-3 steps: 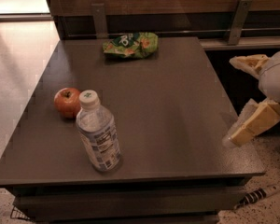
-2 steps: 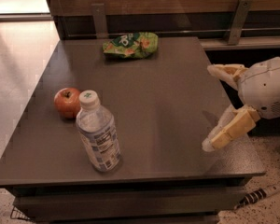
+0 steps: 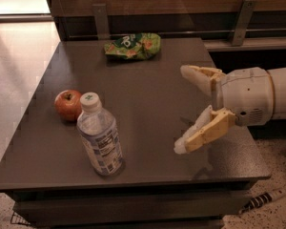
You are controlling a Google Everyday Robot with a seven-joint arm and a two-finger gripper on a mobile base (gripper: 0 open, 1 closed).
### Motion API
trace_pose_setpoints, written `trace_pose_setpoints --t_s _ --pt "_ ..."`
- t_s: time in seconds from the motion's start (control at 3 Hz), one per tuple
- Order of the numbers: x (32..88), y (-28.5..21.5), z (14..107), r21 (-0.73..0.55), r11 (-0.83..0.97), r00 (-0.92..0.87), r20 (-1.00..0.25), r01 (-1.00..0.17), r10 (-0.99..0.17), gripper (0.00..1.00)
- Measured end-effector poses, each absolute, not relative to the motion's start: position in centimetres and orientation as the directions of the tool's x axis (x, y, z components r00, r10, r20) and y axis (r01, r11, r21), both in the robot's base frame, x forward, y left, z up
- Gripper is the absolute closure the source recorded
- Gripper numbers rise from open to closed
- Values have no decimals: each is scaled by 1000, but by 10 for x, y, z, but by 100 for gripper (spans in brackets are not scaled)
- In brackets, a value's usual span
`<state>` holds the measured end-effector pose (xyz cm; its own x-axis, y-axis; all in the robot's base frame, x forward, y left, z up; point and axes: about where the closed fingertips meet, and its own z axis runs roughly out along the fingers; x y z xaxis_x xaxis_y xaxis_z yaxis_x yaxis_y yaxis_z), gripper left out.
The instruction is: Move blue plastic bottle near green rice chip bag
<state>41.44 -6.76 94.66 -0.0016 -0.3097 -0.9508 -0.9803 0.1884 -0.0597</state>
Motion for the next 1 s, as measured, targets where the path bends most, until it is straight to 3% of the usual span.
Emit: trace_pose_setpoints --t_s 0.67,1.0 --pt "414 -59 939 -47 206 -14 -959 -977 -284 0" --pt "413 -36 925 -46 230 -3 -978 -972 -209 0"
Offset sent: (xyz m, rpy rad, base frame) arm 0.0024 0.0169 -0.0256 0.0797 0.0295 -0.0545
